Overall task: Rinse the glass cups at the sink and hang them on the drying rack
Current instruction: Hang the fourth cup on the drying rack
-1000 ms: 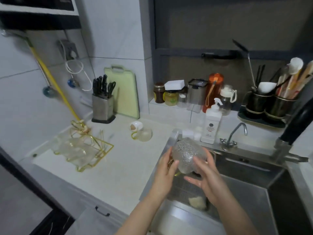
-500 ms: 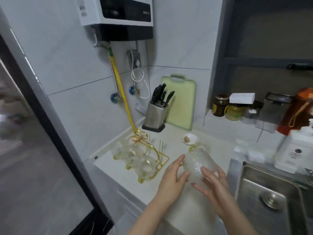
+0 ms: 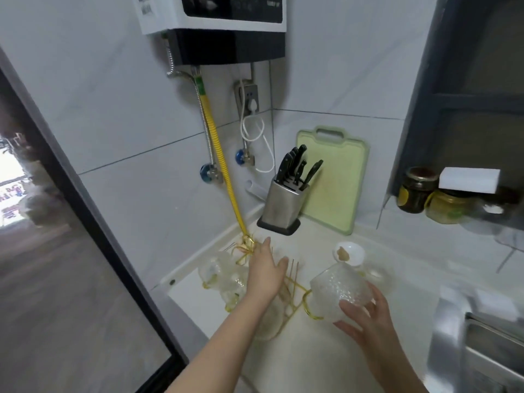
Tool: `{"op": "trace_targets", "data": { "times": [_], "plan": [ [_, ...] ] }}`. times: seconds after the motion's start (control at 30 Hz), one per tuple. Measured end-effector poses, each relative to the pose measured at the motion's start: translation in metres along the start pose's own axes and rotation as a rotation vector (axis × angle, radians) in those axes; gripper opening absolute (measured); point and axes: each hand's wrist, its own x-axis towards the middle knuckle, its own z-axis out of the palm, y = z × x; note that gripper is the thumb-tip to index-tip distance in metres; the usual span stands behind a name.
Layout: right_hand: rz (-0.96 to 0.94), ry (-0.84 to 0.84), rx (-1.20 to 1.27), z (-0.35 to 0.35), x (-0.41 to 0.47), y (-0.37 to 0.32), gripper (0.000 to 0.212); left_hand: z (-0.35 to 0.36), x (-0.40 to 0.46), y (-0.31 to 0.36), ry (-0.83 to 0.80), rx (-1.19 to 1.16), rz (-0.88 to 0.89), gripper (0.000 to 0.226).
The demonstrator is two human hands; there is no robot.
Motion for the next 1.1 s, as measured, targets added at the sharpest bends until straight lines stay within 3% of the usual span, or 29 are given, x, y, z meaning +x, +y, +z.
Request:
{"op": "trace_targets", "data": {
  "times": [0.2, 0.43, 0.63, 0.73, 0.83, 1.1],
  "plan": [
    [0.016, -0.041, -0.053, -0.003, 0.048, -0.005, 0.114, 0.018, 0.069, -0.020, 0.051, 0.357, -0.115, 0.066],
    [0.017, -0.062, -0.131, -0.004, 0.073, 0.011, 0.081, 0.027, 0.087, -0.034, 0.091, 0.439, -0.148, 0.066],
    [0.050, -0.035, -0.200, 0.010, 0.077, 0.017, 0.084, 0.030, 0.089, -0.045, 0.086, 0.309, -0.069, 0.056],
    [0.049, -0.010, -0.232, 0.017, 0.075, 0.020, 0.096, 0.028, 0.085, -0.049, 0.061, 0.278, 0.006, 0.058],
    [0.052, 0.018, -0.278, 0.021, 0.070, 0.023, 0.110, 0.029, 0.083, -0.052, -0.013, 0.265, 0.090, 0.065],
    [0.011, 0.098, -0.451, 0.018, 0.054, 0.016, 0.104, 0.015, 0.084, -0.056, -0.288, 0.178, 0.253, 0.068]
  ]
}}
